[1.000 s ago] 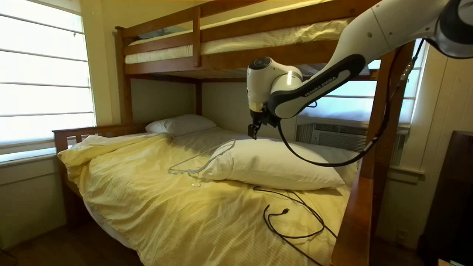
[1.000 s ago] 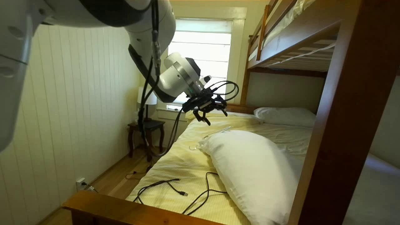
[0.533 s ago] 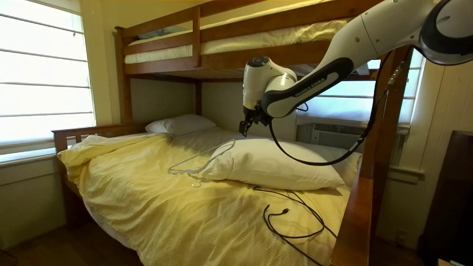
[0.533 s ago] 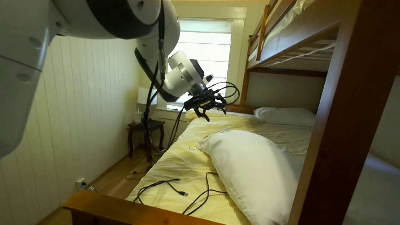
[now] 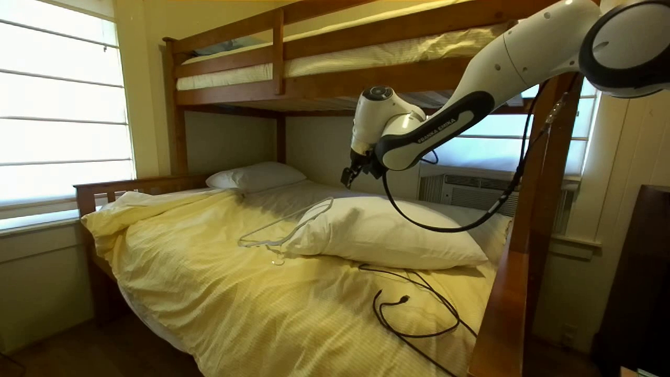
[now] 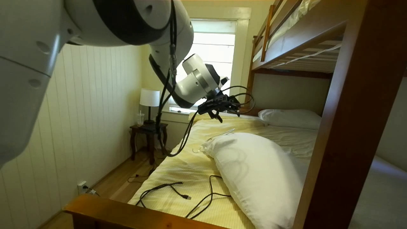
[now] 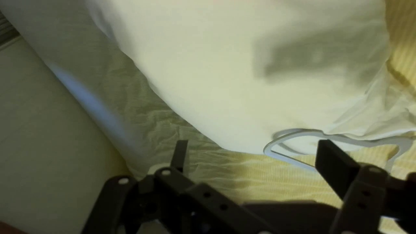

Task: Push the hanger off the pillow, then move the pillow forward

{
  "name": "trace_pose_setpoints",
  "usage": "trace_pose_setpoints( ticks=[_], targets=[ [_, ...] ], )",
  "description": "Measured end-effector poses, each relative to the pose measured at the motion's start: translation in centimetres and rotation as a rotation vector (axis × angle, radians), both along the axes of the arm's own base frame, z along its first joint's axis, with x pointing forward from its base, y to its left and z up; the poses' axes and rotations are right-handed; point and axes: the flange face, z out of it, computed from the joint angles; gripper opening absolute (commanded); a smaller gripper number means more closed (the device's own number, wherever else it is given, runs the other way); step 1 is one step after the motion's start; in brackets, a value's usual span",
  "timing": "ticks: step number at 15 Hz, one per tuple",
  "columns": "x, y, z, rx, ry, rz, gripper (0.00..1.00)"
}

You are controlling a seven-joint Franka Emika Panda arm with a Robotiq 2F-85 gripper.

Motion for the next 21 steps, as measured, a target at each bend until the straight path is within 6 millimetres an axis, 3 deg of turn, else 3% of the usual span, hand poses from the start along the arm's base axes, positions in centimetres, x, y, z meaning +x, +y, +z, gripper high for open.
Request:
trace_pose_setpoints(
  ticks=[4, 12, 14, 17, 21],
  targets=[
    [2.2, -2.9, -0.7, 0.140, -0.148, 0.017, 1.00],
    [5.6, -4.7, -4.4, 0.425, -0.242, -0.005, 1.00],
    [6.2, -4.6, -5.1, 0.482, -0.239, -0.001, 0.89],
    [6.9, -4.5, -5.7, 0.554, -0.240, 0.020, 0.83],
    [7.5, -5.0, -6.6, 0.596, -0.212, 0.018, 0.96]
  ],
)
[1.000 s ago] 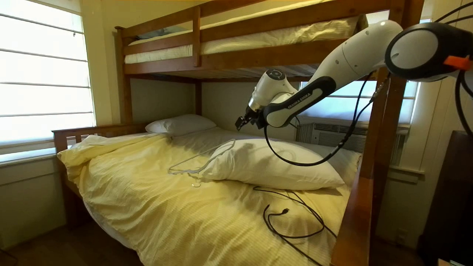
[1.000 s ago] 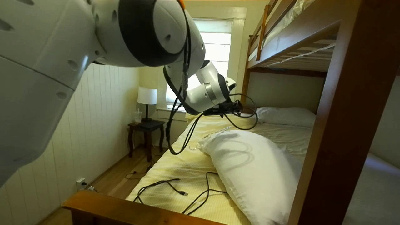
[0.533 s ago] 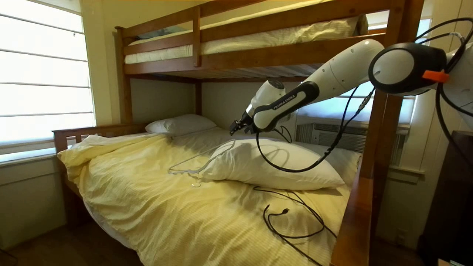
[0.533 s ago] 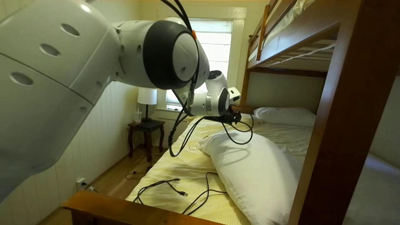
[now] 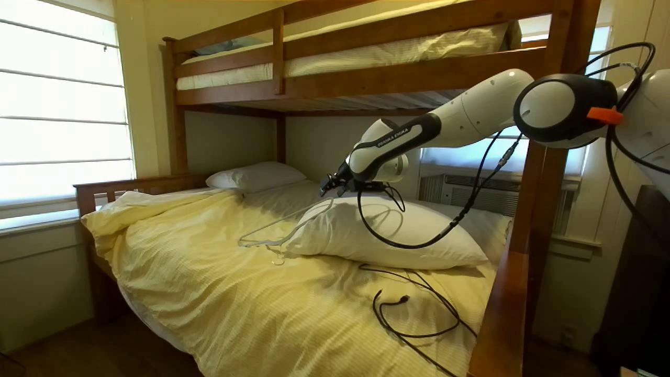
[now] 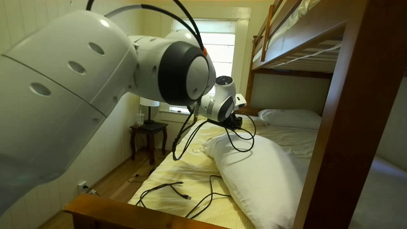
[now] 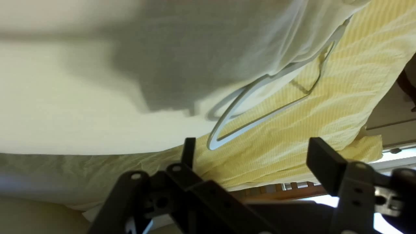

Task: Push the hanger off the pillow, then move the pillow forward

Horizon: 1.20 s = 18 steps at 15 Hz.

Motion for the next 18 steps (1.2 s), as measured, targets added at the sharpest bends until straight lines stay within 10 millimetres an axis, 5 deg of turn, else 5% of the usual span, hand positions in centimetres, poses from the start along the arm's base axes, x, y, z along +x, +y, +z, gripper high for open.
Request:
trace_pose_setpoints(
  ticks=[3, 5, 7, 13, 18],
  targets=[
    [0.0, -1.1, -0.1, -0.021, 0.036, -0.014, 0.99],
    [0.1, -1.6, 0.0, -0.035, 0.058, -0.019, 0.90],
    [0.2, -1.2, -0.1, -0.033, 0.083, -0.008, 0.81],
    [0.6, 0.6, -1.2, -0.011, 0.135, 0.038, 0.85],
    [0.6, -0.5, -0.7, 0.012, 0.095, 0.008, 0.55]
  ],
)
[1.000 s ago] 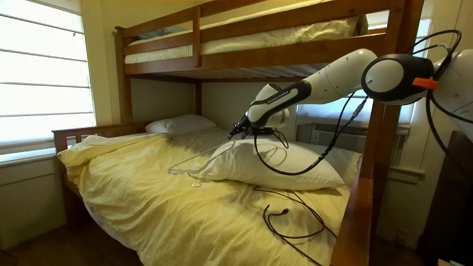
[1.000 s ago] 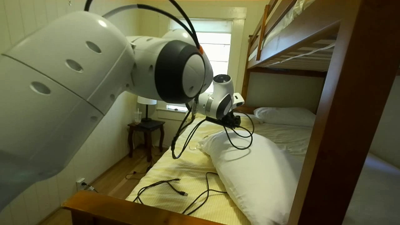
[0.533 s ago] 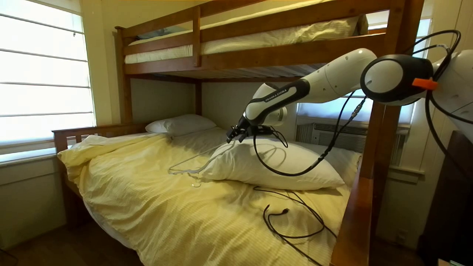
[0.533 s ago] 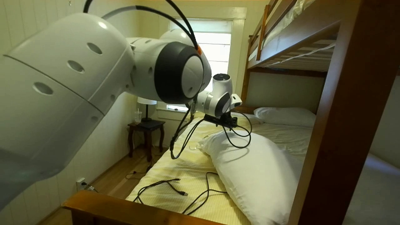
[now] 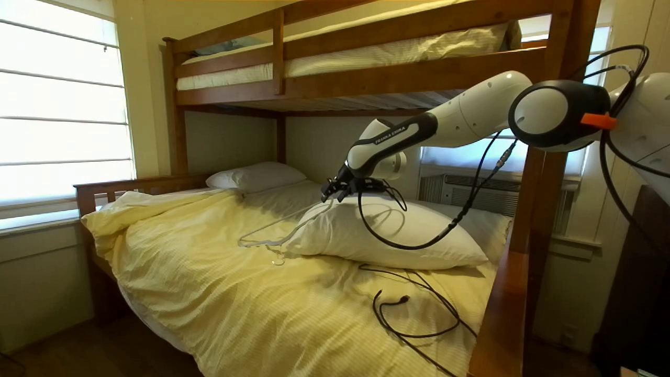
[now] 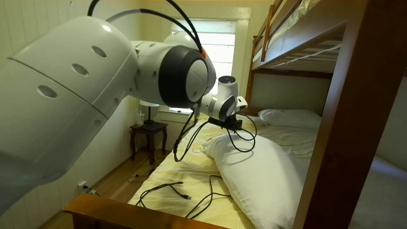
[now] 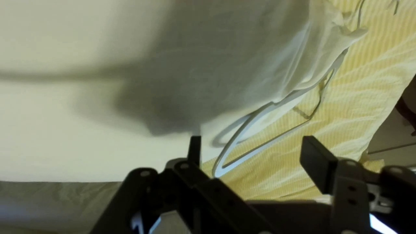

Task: Push the hanger off the pillow, then move the pillow forward

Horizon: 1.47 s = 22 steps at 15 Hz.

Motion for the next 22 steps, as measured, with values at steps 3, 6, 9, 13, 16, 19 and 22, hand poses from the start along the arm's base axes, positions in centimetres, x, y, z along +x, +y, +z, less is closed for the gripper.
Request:
trace_pose_setpoints(
  ticks=[3, 6, 9, 13, 16, 19, 22],
  targets=[
    [0.1, -0.5, 0.5, 0.017, -0.054, -0.023, 0.44],
    [0.2, -0.4, 0.0, 0.042, -0.073, -0.033, 0.45],
    [0.3, 0.2, -1.0, 0.069, -0.066, -0.030, 0.43],
    [0.4, 0.7, -1.7, 0.082, -0.058, -0.026, 0.62],
    [0.5, 0.7, -1.6, 0.079, -0.061, -0.023, 0.64],
    [0.5, 0.8, -1.5, 0.080, -0.060, -0.021, 0.57],
    [0.5, 1.4, -2.0, 0.089, -0.044, -0.012, 0.54]
  ],
)
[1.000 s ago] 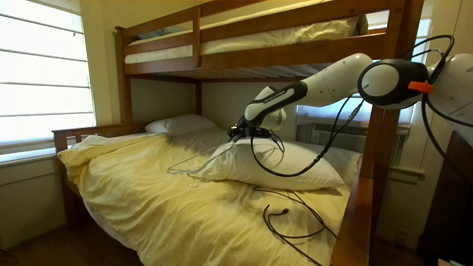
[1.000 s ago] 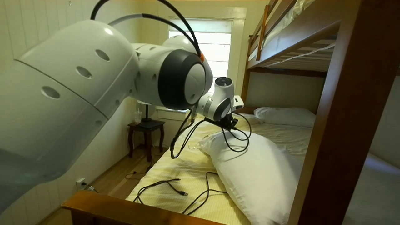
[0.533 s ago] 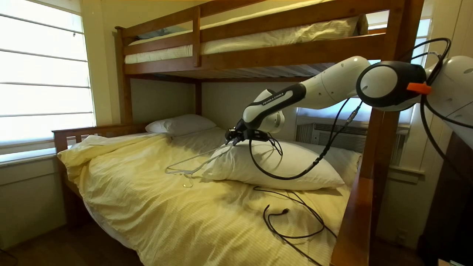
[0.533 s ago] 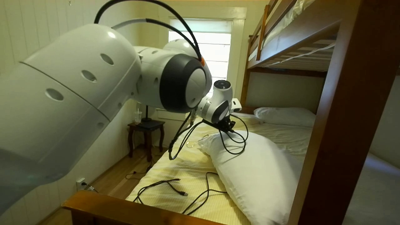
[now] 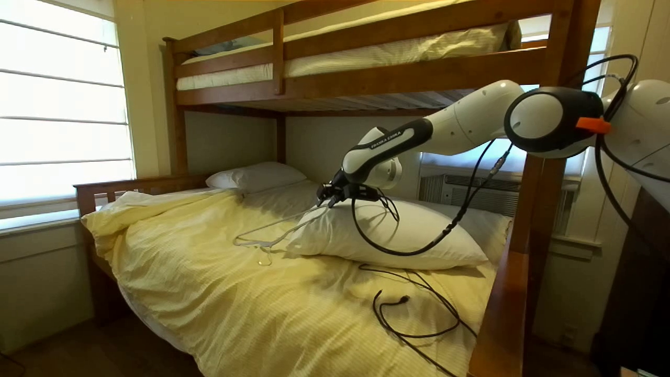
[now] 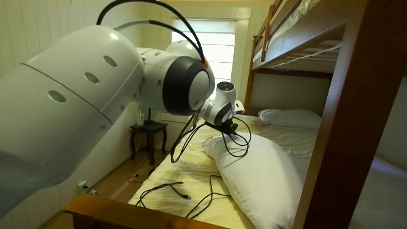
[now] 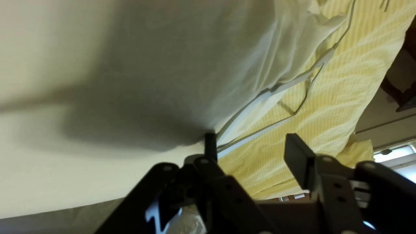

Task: Push the hanger off the pillow, then move the pillow forward

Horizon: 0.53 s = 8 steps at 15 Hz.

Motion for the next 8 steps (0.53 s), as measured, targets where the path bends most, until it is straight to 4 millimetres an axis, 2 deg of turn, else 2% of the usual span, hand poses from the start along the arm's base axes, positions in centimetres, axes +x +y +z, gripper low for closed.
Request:
trace_pose_setpoints(
  ticks=[3, 8],
  targets=[
    [0.0, 0.3, -0.6, 0.004, 0.010, 0.004, 0.53],
    [0.2, 0.3, -1.4, 0.008, 0.028, 0.007, 0.43]
  ],
)
